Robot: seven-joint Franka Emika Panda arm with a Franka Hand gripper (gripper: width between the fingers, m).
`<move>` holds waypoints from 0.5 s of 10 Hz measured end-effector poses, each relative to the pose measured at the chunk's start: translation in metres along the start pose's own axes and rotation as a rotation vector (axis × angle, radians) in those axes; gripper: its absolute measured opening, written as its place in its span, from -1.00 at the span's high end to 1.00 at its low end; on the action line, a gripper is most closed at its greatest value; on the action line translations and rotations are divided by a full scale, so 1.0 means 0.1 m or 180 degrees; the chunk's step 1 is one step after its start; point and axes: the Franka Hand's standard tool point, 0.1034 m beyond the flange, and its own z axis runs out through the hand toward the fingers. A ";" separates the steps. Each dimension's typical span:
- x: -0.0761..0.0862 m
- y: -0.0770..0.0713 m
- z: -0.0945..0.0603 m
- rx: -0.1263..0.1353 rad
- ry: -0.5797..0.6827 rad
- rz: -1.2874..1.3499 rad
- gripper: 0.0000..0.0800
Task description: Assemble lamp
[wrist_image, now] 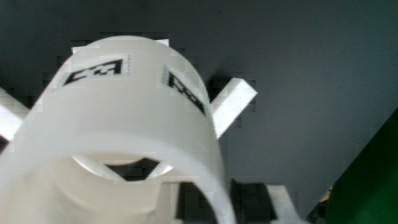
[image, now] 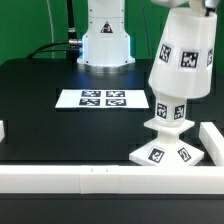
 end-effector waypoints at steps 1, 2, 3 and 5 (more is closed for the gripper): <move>0.00 0.03 0.09 0.0000 0.0009 0.0002 0.88; 0.00 0.04 0.19 0.0005 0.0010 0.0007 0.88; 0.00 0.04 0.25 0.0006 0.0011 0.0008 0.88; -0.02 0.05 0.34 0.0006 0.0017 0.0017 0.88</move>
Offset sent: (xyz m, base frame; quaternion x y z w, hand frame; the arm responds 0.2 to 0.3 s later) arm -0.0057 -0.0037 -0.0139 -0.0114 0.0111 -0.0099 0.9998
